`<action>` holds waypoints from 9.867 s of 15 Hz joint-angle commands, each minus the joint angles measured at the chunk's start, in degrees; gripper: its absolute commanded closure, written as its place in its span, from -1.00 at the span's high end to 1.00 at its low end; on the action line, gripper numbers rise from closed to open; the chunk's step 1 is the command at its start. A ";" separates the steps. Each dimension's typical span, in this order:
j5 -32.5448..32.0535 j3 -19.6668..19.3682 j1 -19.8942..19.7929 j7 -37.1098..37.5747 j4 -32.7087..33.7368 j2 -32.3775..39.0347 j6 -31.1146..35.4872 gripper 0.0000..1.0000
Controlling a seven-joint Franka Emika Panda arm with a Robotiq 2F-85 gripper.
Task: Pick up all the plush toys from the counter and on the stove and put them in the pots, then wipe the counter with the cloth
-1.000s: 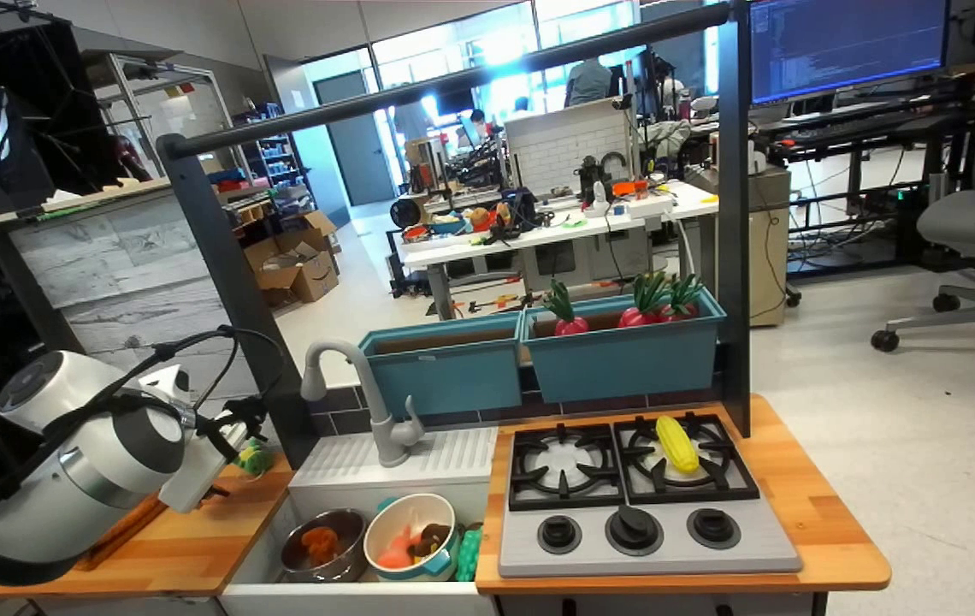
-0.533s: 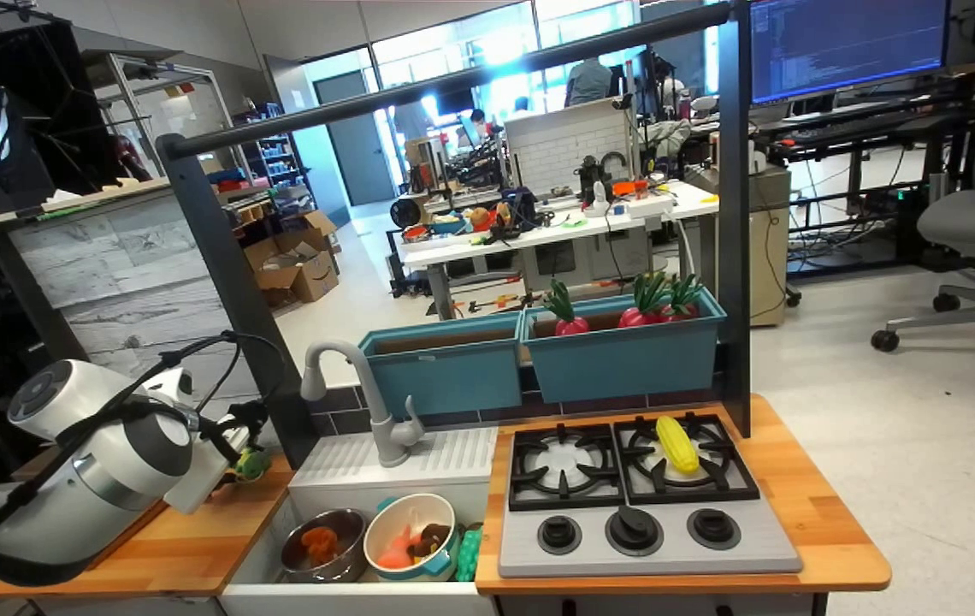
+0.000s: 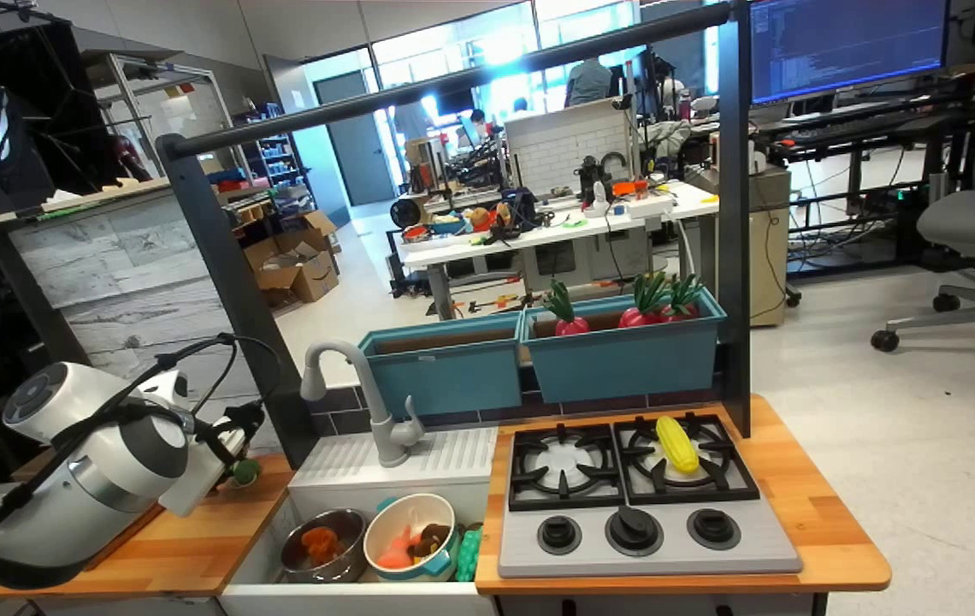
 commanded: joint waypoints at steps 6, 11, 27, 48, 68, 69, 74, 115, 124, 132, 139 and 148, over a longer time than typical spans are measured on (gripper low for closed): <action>-0.17 -5.32 4.02 3.21 -23.36 -14.88 -7.45 -0.93; -0.67 -6.99 1.46 3.53 -28.98 -16.05 -8.08 -0.93; -4.11 -1.24 2.43 -1.93 -45.95 -36.18 8.30 1.00; 8.98 40.66 -24.67 -17.48 -4.61 -19.27 -48.30 1.00; 3.36 27.48 -4.53 -3.44 9.74 -10.89 -52.99 1.00; 3.36 27.16 -4.14 -3.35 11.46 -9.66 -53.33 1.00; 3.74 28.09 -4.80 -4.03 16.94 -4.54 -57.50 1.00; -0.10 18.89 -11.17 9.02 3.10 -8.71 -44.02 1.00; -2.38 17.10 -4.42 8.80 18.92 4.33 -49.52 1.00; -1.98 15.80 2.47 14.00 25.08 5.21 -45.23 1.00; 2.78 19.30 -1.47 13.88 19.87 4.59 -53.22 1.00; 4.54 14.19 -6.55 23.85 6.84 -2.77 -57.33 1.00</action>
